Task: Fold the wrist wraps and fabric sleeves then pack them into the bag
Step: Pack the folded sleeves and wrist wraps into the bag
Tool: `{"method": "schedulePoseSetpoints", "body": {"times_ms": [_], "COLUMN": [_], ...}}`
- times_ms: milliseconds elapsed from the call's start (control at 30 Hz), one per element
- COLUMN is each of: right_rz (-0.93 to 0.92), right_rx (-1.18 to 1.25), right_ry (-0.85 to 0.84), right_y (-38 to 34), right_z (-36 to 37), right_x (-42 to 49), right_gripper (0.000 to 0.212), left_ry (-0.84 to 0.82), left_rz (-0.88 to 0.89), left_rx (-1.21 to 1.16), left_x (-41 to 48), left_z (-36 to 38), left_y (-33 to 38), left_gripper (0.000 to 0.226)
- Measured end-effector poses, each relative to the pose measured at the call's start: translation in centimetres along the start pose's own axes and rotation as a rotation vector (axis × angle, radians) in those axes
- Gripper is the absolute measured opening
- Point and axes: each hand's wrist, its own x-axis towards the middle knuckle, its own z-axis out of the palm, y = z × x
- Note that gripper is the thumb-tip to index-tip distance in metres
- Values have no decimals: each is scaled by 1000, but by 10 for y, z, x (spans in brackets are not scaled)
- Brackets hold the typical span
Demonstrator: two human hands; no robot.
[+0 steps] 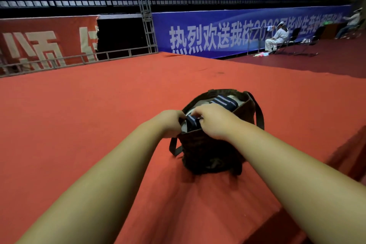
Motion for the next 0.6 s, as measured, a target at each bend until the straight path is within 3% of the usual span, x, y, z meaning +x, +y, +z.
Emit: {"method": "schedulePoseSetpoints", "body": {"times_ms": [67, 200, 333, 433, 533, 600], "right_rz": [15, 71, 67, 77, 69, 61], "right_rx": [-76, -145, -161, -148, -121, -113], "right_ry": [-76, -151, -163, -156, -139, -137], "right_y": [2, 5, 9, 11, 13, 12], "right_z": [9, 21, 25, 26, 28, 28], "right_x": [2, 6, 10, 11, 10, 10], "right_gripper": [43, 44, 44, 53, 58, 58], "left_ry": [43, 120, 79, 10, -134, -129], "left_rz": [-44, -235, -292, -227, -126, -134], "left_rx": [-257, -838, -1183, -1161, -956, -821], "left_x": [-3, -4, -6, -11, -16, -17], "left_z": [6, 23, 29, 31, 33, 36], "left_y": [-5, -17, -27, -32, -30, -27], "left_gripper": [53, 40, 57, 63, 42, 30]}}
